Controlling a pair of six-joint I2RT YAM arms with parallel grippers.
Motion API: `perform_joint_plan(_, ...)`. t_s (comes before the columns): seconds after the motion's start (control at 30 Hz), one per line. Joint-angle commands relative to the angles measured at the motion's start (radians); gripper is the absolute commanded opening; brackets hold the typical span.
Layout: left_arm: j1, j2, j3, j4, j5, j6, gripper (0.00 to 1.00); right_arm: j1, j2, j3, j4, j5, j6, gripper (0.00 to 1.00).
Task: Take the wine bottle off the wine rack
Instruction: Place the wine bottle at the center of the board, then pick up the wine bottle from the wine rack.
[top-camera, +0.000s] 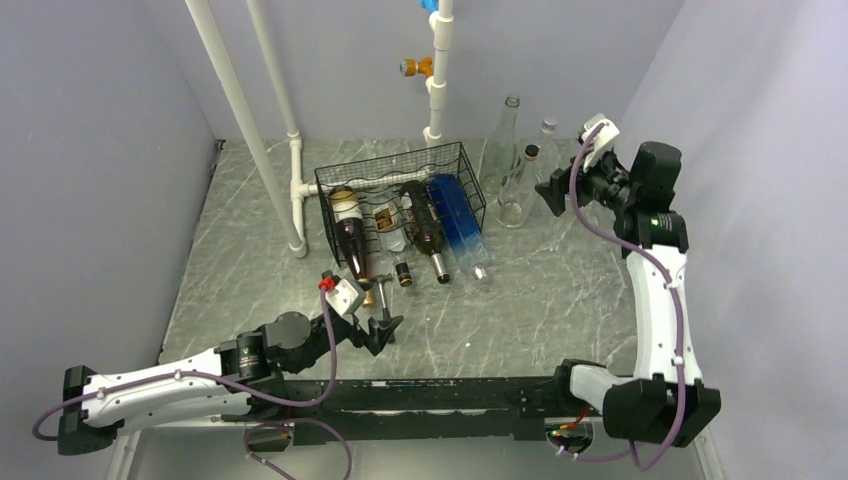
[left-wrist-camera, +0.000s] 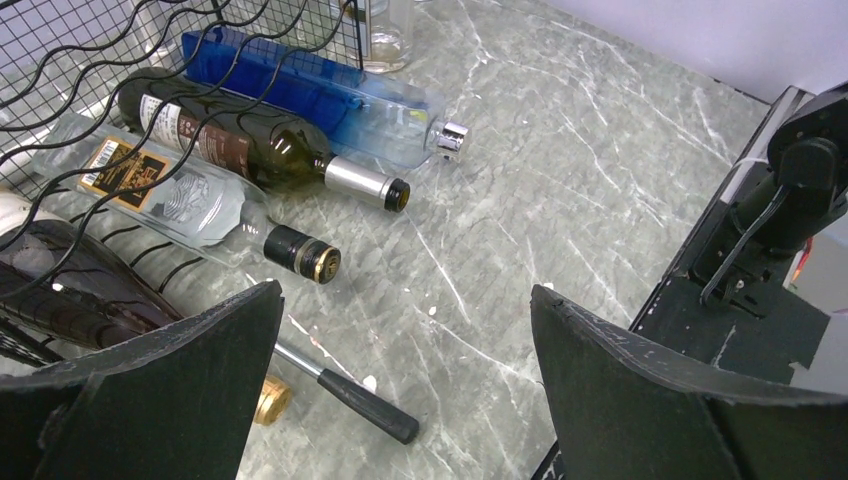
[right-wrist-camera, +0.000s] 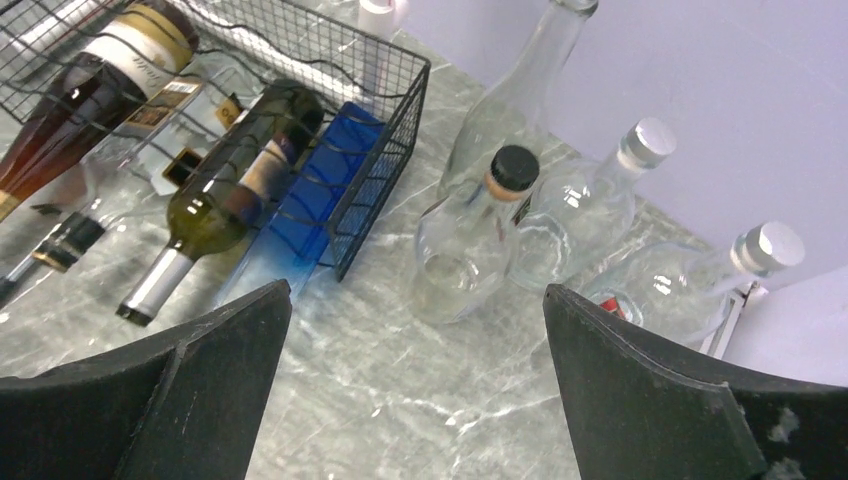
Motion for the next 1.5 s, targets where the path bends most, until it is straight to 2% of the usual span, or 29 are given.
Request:
perform_joint_plan(0.0,-0.002,0.019,0.094,-0.079,-0.027,-0.057,1.00,-0.016,-0.093,-0.060,-0.040,-0.046,0.008,1.00)
perform_joint_plan(0.17,-0.002,0.069,0.161,-0.143,-0.037,-0.087,0.99,-0.025,-0.196,-0.152,-0.095,-0.097,0.001,1.00)
perform_joint_plan(0.33,-0.001,0.120,0.193,-0.156,-0.045,-0.150,1.00,-0.047,-0.278,-0.279,-0.017,-0.162,0.045,1.00)
perform_joint_plan(0.6,-0.002,0.165,0.230,-0.198,-0.065,-0.259,0.99,-0.095,-0.313,-0.393,0.059,-0.282,0.069,1.00)
perform_joint_plan(0.83,-0.001,0.163,0.202,-0.171,-0.118,-0.330,0.99,-0.097,-0.316,-0.438,0.098,-0.289,0.066,1.00)
perform_joint_plan(1.17,0.013,0.237,0.241,-0.123,-0.209,-0.253,1.00,-0.098,-0.339,-0.463,0.101,-0.250,0.035,1.00)
perform_joint_plan(1.47,0.046,0.341,0.299,-0.097,-0.142,-0.215,0.99,-0.101,-0.358,-0.480,0.116,-0.240,0.027,1.00)
